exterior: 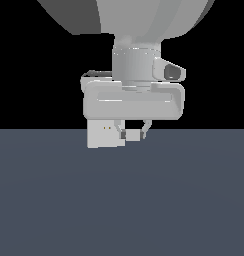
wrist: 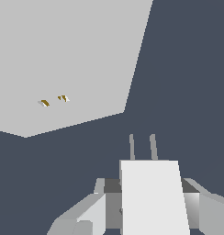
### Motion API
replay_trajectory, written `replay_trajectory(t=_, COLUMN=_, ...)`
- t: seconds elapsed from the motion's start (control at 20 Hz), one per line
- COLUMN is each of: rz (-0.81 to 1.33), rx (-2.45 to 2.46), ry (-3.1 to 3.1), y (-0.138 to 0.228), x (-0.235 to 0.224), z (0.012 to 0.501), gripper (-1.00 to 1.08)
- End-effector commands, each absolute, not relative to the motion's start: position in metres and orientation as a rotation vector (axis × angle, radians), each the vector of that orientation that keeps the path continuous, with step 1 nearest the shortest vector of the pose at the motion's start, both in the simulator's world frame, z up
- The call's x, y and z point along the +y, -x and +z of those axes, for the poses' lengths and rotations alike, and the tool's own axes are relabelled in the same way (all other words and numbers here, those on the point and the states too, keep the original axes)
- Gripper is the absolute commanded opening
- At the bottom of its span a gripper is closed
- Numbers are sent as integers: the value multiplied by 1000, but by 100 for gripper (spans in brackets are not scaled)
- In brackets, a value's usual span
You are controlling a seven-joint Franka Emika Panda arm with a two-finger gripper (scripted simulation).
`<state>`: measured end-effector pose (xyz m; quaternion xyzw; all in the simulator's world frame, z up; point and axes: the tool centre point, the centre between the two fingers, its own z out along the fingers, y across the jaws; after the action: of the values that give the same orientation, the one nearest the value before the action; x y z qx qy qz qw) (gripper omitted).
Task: Plug the charger into the wall socket.
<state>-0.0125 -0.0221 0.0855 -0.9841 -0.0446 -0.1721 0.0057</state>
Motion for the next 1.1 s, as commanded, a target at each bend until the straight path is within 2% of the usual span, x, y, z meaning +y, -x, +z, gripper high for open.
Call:
replay_trajectory(t=0.0, rz=-535, rx=-246, ry=3063, y=15, x=-13, z=90, gripper=-100)
replay_trajectory(t=0.5, rz=-516, rx=-498, ry=3004, y=25, x=9, z=99, gripper=-100)
replay_trajectory(t=1.05, rz=-509, rx=-550, ry=2989, y=28, x=13, z=100, gripper=-100)
